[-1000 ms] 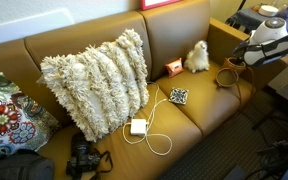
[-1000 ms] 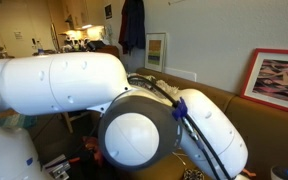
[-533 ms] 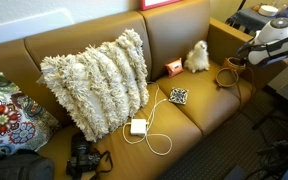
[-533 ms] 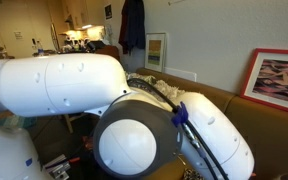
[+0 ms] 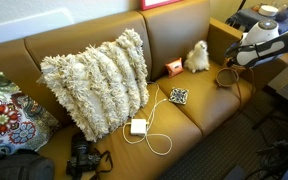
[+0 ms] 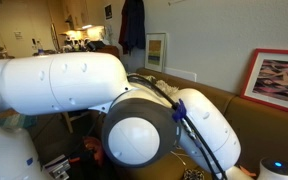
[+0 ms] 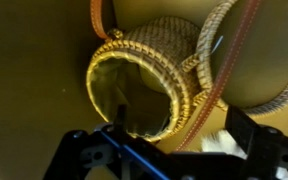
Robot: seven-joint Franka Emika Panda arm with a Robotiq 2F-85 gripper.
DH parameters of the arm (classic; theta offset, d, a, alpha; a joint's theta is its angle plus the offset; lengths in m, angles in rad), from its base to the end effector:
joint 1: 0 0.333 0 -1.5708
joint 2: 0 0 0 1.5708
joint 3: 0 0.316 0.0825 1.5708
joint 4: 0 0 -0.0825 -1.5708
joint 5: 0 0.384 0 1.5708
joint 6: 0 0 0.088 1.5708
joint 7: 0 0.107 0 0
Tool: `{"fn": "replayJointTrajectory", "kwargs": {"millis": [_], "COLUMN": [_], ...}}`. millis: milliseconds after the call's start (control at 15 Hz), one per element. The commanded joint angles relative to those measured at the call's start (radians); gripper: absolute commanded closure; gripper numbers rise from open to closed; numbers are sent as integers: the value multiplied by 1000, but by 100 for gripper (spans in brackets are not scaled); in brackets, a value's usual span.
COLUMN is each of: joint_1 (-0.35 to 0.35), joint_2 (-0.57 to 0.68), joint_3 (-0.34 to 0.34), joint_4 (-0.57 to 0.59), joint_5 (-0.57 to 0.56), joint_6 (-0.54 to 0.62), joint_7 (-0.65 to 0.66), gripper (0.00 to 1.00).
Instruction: Move the brown bag to the left
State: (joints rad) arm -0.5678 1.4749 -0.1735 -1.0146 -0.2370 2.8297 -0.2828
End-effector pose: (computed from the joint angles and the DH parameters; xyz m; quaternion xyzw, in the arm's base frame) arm 0.5870 -0.4523 -0.0417 0.9770 -0.0283 0.0860 0.1931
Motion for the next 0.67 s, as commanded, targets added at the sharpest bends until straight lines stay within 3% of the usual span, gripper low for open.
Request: {"fn": "replayJointTrajectory", "kwargs": {"millis": [0,600], "joint_1": [4,-3], "joint_2": [2,3], "joint_3": [20,-7], "joint_4": [-30,-93], "joint_5": [7,-1], "joint_6": [8,15], "joint_7": [-56,-90], "gripper": [0,0]}}
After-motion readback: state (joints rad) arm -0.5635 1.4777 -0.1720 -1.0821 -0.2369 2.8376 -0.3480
